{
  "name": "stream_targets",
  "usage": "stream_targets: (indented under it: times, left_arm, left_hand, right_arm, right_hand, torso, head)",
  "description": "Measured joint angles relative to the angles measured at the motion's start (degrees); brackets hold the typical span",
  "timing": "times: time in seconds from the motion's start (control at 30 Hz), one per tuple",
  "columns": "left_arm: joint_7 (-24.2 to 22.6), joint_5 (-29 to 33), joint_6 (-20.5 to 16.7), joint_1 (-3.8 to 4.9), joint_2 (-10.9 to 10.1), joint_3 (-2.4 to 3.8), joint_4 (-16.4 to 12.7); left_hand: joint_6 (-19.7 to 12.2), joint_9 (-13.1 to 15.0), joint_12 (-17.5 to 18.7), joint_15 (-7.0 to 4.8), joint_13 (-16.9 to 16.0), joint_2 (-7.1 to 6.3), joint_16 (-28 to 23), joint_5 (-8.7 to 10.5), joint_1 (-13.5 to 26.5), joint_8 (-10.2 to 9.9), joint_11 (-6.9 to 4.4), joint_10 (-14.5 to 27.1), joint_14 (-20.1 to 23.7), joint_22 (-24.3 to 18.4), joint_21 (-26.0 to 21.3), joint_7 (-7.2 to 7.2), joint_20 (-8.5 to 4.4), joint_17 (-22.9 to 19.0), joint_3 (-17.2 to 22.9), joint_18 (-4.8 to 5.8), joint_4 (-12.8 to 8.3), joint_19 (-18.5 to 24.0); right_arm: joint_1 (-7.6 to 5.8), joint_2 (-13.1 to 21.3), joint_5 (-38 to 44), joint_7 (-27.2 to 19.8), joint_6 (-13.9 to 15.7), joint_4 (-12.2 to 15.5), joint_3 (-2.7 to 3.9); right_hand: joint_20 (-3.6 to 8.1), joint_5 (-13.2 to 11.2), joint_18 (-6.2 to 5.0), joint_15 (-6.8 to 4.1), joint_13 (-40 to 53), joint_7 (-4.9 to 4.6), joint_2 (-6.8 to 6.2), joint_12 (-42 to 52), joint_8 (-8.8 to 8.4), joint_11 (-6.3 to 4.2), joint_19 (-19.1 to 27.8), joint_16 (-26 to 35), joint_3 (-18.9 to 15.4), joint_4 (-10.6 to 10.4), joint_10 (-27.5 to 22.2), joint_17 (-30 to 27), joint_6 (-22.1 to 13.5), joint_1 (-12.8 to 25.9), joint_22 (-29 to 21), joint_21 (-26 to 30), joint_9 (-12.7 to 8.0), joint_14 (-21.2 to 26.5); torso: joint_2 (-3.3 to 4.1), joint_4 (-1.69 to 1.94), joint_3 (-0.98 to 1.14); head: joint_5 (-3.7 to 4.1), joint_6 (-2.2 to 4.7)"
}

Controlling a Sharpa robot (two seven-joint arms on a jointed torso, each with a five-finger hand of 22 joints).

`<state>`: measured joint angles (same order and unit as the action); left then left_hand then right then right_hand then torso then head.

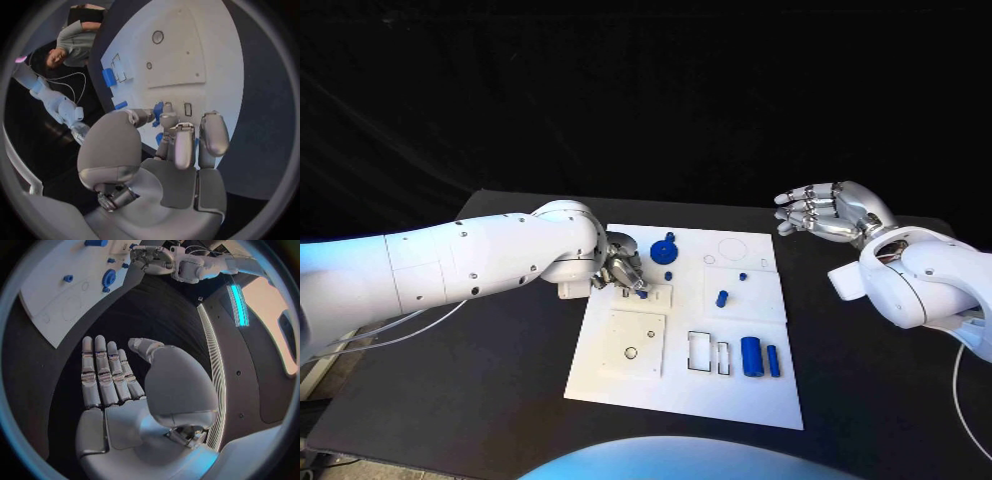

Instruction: Assemble the parts on the task board

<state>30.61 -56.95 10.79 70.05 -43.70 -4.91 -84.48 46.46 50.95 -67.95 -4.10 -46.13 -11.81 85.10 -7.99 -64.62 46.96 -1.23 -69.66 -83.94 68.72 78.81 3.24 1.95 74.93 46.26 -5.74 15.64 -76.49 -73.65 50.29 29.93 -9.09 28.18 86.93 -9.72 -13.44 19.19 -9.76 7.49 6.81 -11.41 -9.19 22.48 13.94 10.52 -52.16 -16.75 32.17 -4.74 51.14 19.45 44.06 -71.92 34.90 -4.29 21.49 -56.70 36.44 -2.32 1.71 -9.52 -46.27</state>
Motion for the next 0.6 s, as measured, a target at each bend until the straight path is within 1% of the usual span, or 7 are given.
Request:
stream_targets:
  times: [0.17,0.2,0.3,0.33,0.4,0.5,0.6]
  left_arm:
    - [-0.12,-3.62,-4.36,-1.14,-0.41,0.00,-1.77]
    - [-0.15,-4.23,-5.07,-1.30,-0.45,0.00,-1.96]
    - [-0.23,-5.94,-7.08,-1.71,-0.58,0.02,-2.39]
    - [-0.25,-6.37,-7.58,-1.88,-0.62,0.03,-2.49]
    - [-0.29,-7.08,-8.48,-2.25,-0.67,0.04,-2.66]
    - [-0.34,-8.03,-9.59,-2.89,-0.69,0.04,-2.82]
    - [-0.38,-8.77,-10.38,-3.31,-0.68,0.00,-2.87]
  left_hand:
    - [0.41,0.01,-0.77,-0.21,-0.95,-0.40,0.00,0.00,0.40,0.03,-0.20,-0.60,-0.21,0.62,0.42,-0.40,-0.29,0.00,0.39,-0.01,0.36,-0.54]
    - [0.42,0.01,-0.83,-0.21,-1.05,-0.41,0.06,0.01,0.41,0.03,-0.21,-0.61,-0.21,0.70,0.42,-0.41,-0.20,0.00,0.81,0.00,-0.02,-0.62]
    - [0.58,0.01,-1.15,-0.41,-1.46,-0.56,0.23,0.01,0.56,0.10,-0.31,-1.11,-0.01,0.96,0.42,-0.39,-0.21,-0.01,0.81,0.00,-0.03,-0.62]
    - [0.59,0.01,-1.19,-0.41,-1.51,-0.56,0.23,0.01,0.56,0.16,-0.31,-1.12,-0.01,0.96,0.42,-0.39,-0.21,-0.01,0.82,0.00,-0.03,-0.62]
    - [0.59,0.01,-1.23,-0.41,-1.74,-0.56,0.23,0.02,0.56,0.32,-0.31,-1.12,-0.01,1.15,0.69,-0.40,-0.40,0.00,1.02,0.90,0.08,-0.82]
    - [0.65,0.01,-1.23,-0.41,-1.92,-0.79,0.23,0.02,0.79,0.35,-0.51,-1.32,-0.01,1.15,0.69,-0.45,-0.40,-0.01,1.02,0.92,0.08,-0.82]
    - [0.79,0.01,-1.45,-0.41,-1.92,-0.79,0.23,0.02,0.79,0.36,-0.52,-1.32,0.00,1.15,0.69,-0.58,-0.40,-0.01,1.02,0.92,0.08,-0.82]
  right_arm:
    - [0.09,0.09,0.01,0.00,0.00,0.01,-0.01]
    - [0.11,0.09,0.01,-0.01,-0.01,0.02,-0.01]
    - [0.17,0.09,0.01,-0.02,-0.02,0.02,-0.01]
    - [0.19,0.09,0.01,-0.02,-0.02,0.02,-0.01]
    - [0.22,0.12,0.01,-0.02,-0.02,0.04,-0.03]
    - [0.25,0.17,0.01,-0.02,-0.03,0.06,-0.03]
    - [0.26,0.20,0.01,-0.02,-0.03,0.06,-0.03]
  right_hand:
    - [0.00,0.00,0.00,0.00,0.00,0.00,0.07,0.00,0.00,0.00,0.00,0.00,0.00,0.00,0.00,-0.05,0.00,0.07,0.00,0.00,0.00,0.00]
    - [0.00,0.00,0.00,0.00,0.00,0.00,0.07,0.00,0.00,0.00,0.00,0.00,0.00,0.00,0.00,-0.05,0.00,0.07,0.00,0.00,0.00,0.00]
    - [0.00,0.00,0.00,0.00,0.00,0.00,0.07,0.00,0.00,0.00,0.00,0.00,0.00,0.00,0.00,-0.05,0.00,0.07,0.00,0.00,0.00,0.00]
    - [0.00,0.00,0.00,0.00,0.00,0.00,0.07,0.00,0.00,0.00,0.00,0.00,0.00,0.00,0.00,-0.05,0.00,0.07,0.00,0.00,0.00,0.00]
    - [0.00,0.00,0.00,0.00,0.00,0.00,0.07,0.00,0.00,0.00,0.00,0.00,0.00,0.00,0.00,-0.05,0.00,0.07,0.00,0.00,0.00,0.00]
    - [0.00,0.00,0.00,0.00,0.01,0.00,0.07,0.00,0.00,0.00,0.00,0.00,0.00,0.00,0.00,-0.05,0.00,0.07,0.00,0.00,0.01,0.00]
    - [0.00,0.00,0.00,0.00,0.01,0.00,0.07,0.00,0.00,0.00,0.00,0.00,0.00,0.00,0.00,-0.04,0.00,0.07,0.00,0.00,0.01,0.00]
  torso:
    - [-0.08,0.15,0.00]
    - [-0.09,0.15,0.00]
    - [-0.10,0.11,0.00]
    - [-0.10,0.08,0.00]
    - [-0.08,0.08,0.02]
    - [-0.04,0.12,0.02]
    - [0.01,0.15,0.01]
  head:
    - [0.10,-0.04]
    - [0.12,-0.04]
    - [0.10,-0.05]
    - [0.09,-0.05]
    - [0.10,-0.05]
    - [0.29,-0.05]
    - [0.40,-0.09]
